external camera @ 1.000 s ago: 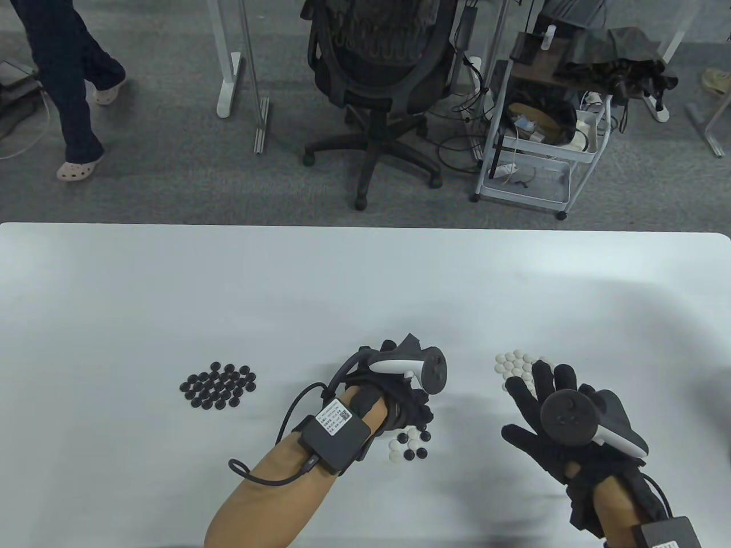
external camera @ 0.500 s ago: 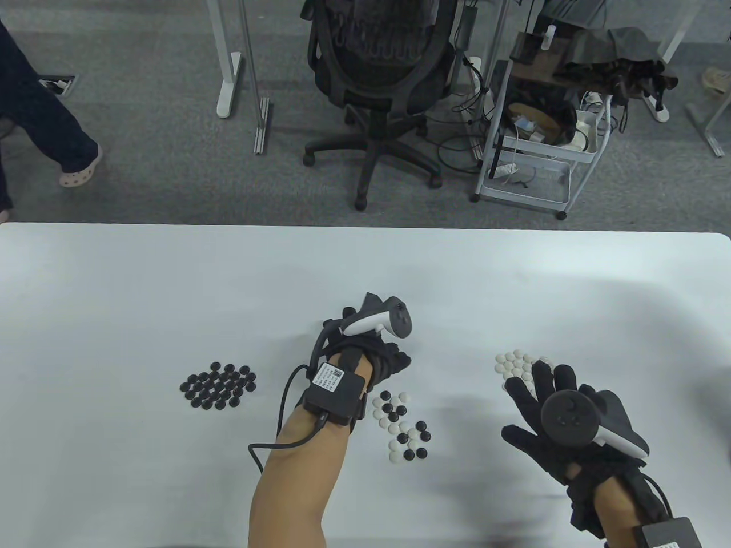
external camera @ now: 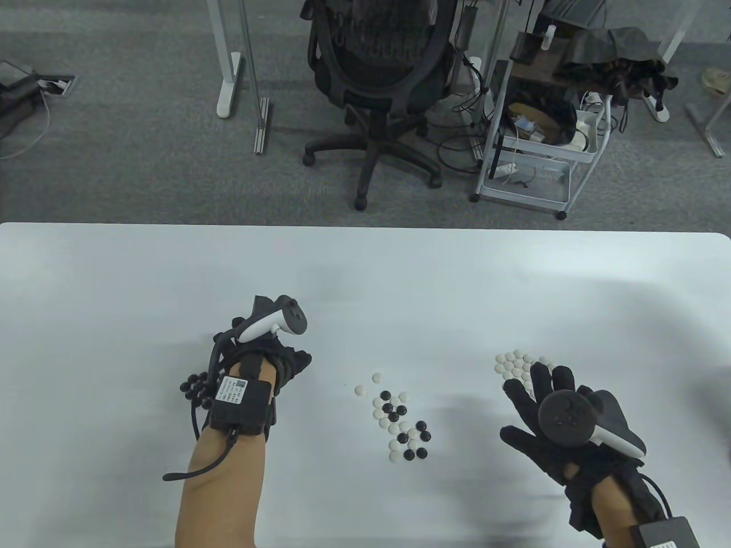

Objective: Go stone sorting task

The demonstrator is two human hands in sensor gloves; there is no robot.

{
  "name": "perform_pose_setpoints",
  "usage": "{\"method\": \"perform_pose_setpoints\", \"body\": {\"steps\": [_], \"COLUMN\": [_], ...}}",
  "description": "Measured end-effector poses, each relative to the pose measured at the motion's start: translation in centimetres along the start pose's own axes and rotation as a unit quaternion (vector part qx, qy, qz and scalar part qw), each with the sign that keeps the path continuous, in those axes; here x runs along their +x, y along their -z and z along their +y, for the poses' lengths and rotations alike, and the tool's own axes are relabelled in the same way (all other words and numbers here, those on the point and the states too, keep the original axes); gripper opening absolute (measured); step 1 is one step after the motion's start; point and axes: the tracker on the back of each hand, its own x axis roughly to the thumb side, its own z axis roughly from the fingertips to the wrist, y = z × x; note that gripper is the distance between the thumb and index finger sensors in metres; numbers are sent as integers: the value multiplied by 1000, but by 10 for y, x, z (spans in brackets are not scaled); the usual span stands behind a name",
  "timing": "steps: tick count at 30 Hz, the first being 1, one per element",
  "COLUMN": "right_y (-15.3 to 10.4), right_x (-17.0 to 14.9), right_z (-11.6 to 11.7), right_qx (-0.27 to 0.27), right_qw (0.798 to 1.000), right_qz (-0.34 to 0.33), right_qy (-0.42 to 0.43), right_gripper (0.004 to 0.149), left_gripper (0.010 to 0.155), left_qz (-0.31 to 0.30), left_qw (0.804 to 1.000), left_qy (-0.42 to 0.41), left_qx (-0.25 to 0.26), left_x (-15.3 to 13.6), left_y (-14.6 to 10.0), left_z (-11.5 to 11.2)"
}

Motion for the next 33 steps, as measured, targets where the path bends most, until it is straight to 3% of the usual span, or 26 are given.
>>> {"method": "perform_pose_setpoints", "body": {"steps": [11,19,26,33], "right_y": [1,1,1,0], "right_x": [1,0,0,0], "right_z": [1,1,0,0], "right_qx": [4,6,3,1], "right_qw": [1000,1000,1000,1000], "right_qz": [3,3,1,0], "right_qy": [0,0,0,1], "right_gripper": [79,79,79,79], "left_gripper": [68,68,67,66], "left_qz": [31,32,-51,-160], "left_qw": [999,999,997,969], "left_qy": [-17,3,60,189], "left_qx": [-2,-1,19,13], "left_x": [-29,-24,23,98], "left_y": [-5,-10,-31,-57], "left_z": [-1,-1,2,-27]}}
